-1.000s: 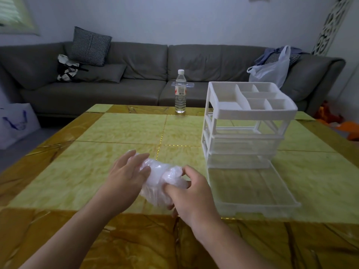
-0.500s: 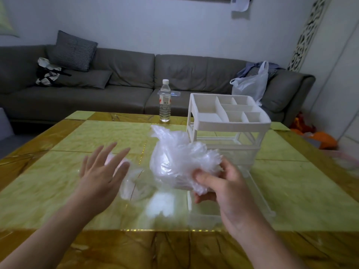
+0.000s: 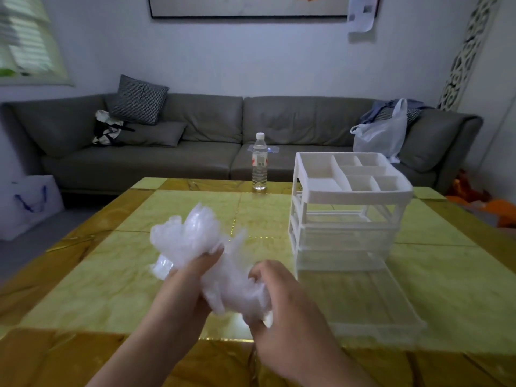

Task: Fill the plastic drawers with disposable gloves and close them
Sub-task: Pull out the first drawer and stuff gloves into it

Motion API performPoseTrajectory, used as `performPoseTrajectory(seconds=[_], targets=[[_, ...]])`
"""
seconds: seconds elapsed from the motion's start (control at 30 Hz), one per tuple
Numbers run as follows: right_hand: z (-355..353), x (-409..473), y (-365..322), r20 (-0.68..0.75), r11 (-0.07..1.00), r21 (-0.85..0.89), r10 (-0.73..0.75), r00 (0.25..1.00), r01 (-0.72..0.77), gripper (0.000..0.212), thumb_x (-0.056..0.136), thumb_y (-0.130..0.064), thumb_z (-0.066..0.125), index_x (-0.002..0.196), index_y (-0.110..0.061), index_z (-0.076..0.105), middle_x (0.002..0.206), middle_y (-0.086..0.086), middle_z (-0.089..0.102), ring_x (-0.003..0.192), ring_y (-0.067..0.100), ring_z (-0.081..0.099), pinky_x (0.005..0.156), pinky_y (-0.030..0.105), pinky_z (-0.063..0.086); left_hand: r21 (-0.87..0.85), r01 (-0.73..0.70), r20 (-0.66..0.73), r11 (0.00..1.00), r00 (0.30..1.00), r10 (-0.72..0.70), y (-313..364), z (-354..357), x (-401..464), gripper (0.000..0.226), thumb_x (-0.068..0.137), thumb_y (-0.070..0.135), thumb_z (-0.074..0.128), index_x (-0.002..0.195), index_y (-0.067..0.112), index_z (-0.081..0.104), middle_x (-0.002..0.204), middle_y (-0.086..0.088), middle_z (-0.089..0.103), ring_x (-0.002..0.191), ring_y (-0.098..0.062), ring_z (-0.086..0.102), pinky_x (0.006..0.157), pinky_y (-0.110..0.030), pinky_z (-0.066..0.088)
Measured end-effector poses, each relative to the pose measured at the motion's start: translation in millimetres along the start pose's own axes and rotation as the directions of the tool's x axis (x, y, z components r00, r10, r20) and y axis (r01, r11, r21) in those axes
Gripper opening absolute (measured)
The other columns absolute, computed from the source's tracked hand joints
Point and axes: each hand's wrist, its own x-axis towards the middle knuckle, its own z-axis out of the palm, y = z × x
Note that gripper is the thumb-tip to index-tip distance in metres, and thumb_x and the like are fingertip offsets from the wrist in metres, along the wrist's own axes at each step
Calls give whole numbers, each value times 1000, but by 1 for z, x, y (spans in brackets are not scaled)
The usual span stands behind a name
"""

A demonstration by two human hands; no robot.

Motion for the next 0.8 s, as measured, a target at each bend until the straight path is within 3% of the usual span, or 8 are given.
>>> performPoseTrajectory(seconds=[0.1,0.2,0.37,0.5,0.6,0.67,0.73,0.8], targets=[[-8,2,1,167,953,255,124,978,-165,34,81,-38,65,115,-38,58,127,-32,50,121,-7,52,97,20,45,93,-50,-47,994,997,54,5,-10,1,25,98,8,58,117,5,73,113,-22,76,101,-37,75,81,-47,63],[-13,10,2,121,782,533,306,944,-322,37,79,-55,64,110,-36,63,119,-25,62,114,-6,58,93,21,45,276,-113,-17,954,992,122,2,-15,2,19,94,10,65,102,15,81,102,-12,80,100,-32,76,79,-43,59],[6,23,-8,106,848,455,251,962,-271,24,86,-39,80,105,-34,66,100,-17,75,91,0,72,83,32,61,247,-127,79,961,991,111,5,3,-15,20,94,23,66,86,24,85,92,-6,81,85,-16,78,61,-20,58],[18,39,-2,-48,885,392,294,955,-253,17,98,-20,67,82,-18,62,69,-14,65,61,4,57,60,29,48,140,-106,-121,985,985,123,8,-8,16,21,105,13,51,107,1,68,63,8,74,47,2,66,44,-11,48],[23,49,1,-98,872,398,350,932,-285,19,99,-28,71,81,-22,69,73,-12,70,68,3,64,61,19,48,-14,-121,-110,992,987,119,12,-34,36,43,104,38,59,124,0,57,100,-14,78,57,2,70,50,-13,51],[28,51,-1,-98,873,398,347,933,-283,22,101,-26,68,79,-21,69,74,-8,70,70,5,64,59,17,45,11,-123,-116,992,986,123,13,-53,32,61,106,39,55,142,-10,47,141,-34,56,117,-23,69,72,-20,57],[30,55,1,-87,844,439,381,920,-308,24,104,-23,62,82,-18,69,77,-2,71,74,14,66,62,23,47,95,-42,-161,995,985,57,17,-57,31,51,111,35,40,143,-2,51,145,-28,56,134,-38,56,91,-29,56],[28,59,4,-36,721,592,471,881,-361,24,104,-17,56,84,-12,68,79,2,70,75,20,66,63,27,50,124,128,-126,984,986,-112,20,-50,20,50,100,54,53,131,16,65,126,-9,74,118,-29,70,103,-46,54]])
